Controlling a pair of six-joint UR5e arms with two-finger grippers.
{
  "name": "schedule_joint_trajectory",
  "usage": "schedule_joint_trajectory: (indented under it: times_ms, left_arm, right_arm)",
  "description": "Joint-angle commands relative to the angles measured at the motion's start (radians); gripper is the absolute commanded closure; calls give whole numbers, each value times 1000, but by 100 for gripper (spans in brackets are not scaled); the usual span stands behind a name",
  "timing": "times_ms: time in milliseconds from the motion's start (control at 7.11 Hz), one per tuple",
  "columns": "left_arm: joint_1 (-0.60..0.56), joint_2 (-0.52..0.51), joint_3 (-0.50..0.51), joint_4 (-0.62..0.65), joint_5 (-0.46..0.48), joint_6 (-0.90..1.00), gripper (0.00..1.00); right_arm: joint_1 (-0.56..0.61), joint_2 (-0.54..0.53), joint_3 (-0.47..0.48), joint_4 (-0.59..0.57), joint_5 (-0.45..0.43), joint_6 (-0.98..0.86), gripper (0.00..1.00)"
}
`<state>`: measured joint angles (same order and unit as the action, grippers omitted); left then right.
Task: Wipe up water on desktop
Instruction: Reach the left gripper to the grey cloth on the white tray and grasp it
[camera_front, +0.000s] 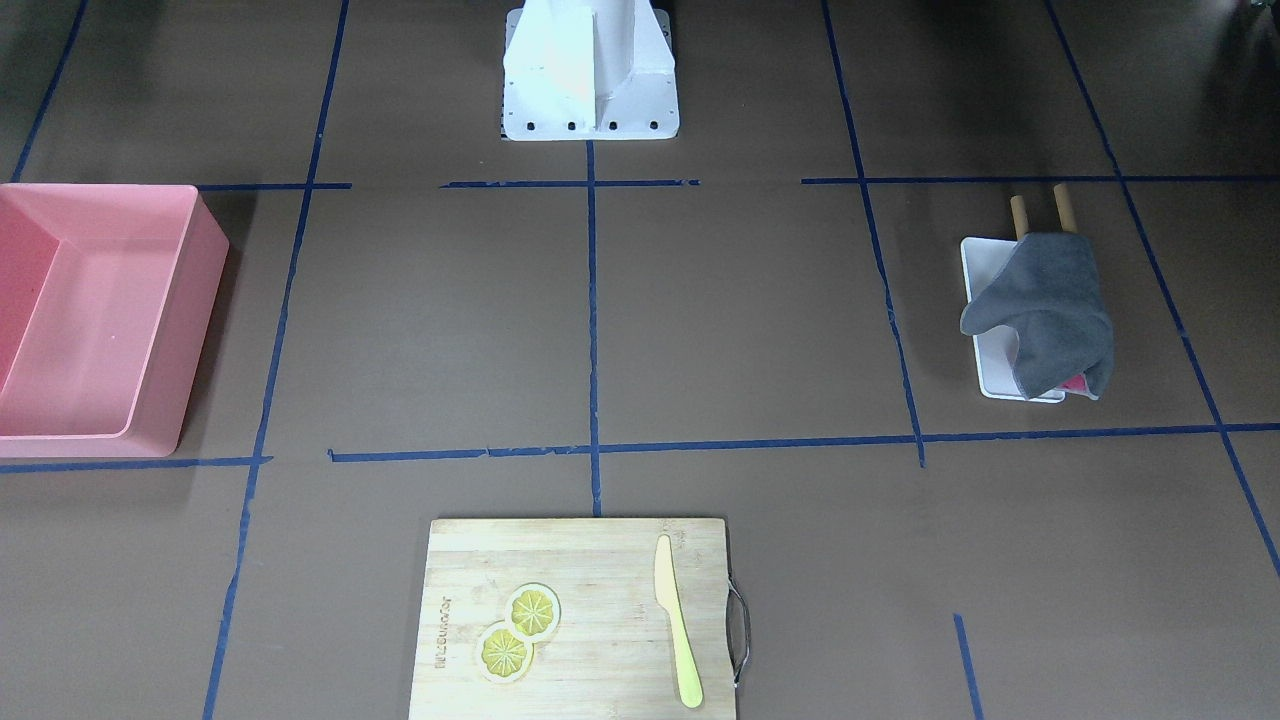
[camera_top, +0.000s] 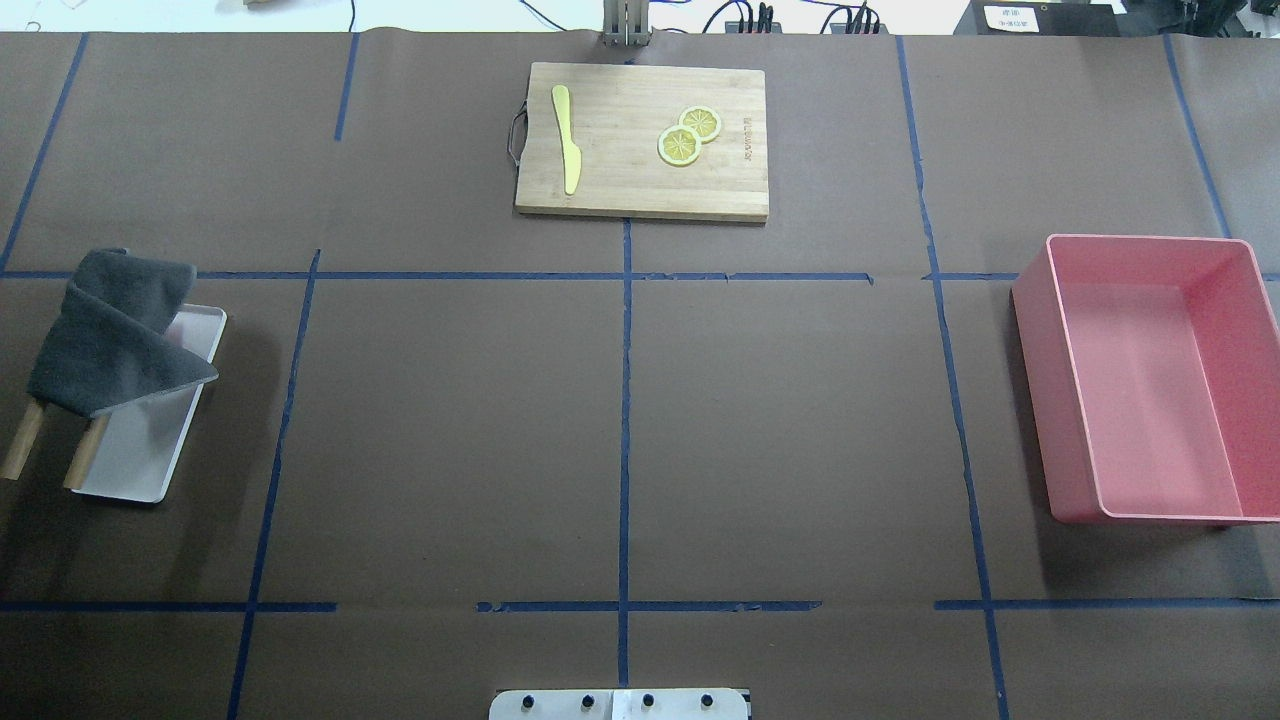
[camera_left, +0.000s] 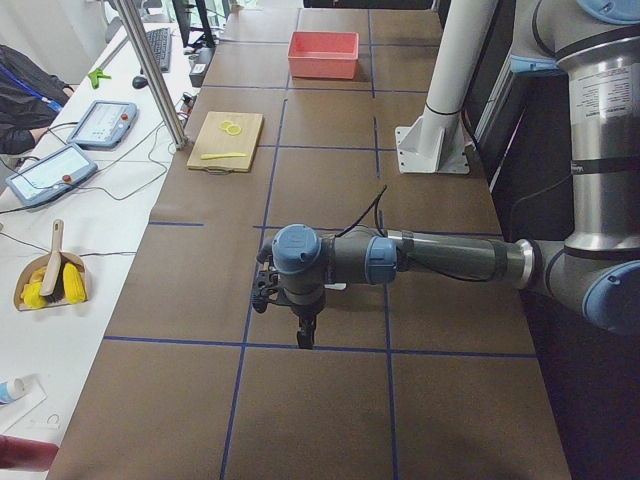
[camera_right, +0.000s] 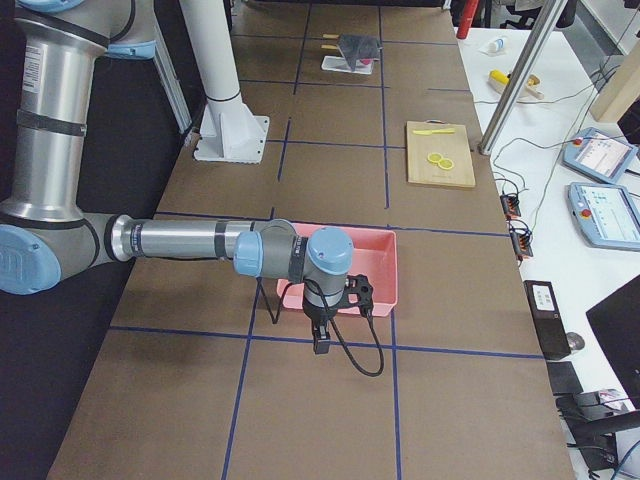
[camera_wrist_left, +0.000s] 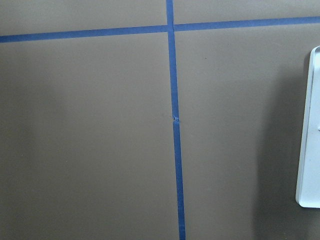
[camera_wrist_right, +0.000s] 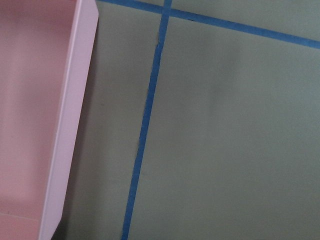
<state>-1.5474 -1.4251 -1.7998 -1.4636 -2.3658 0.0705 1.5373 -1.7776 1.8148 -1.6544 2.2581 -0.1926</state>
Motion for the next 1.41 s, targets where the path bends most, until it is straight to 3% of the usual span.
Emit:
schedule_joint_trajectory:
  times_ms: [0, 422, 563, 985, 1267]
  left_arm:
    - [3, -61, 14, -42, -3, -4, 0]
    - [29, -93, 42, -171, -12, 6, 0]
    - [100, -97, 33, -211, -18, -86, 0]
    - [294, -113, 33, -398, -4, -454, 0]
    - [381, -138, 19, -409, 23, -619, 0]
  right_arm:
    - [0, 0, -8, 103, 6, 2, 0]
    - [-6, 33, -22, 130, 70, 12, 0]
    - [-47, 41, -19, 196, 98, 51, 0]
    - [-74, 52, -19, 212, 101, 136, 0]
    - [-74, 52, -20, 211, 101, 136, 0]
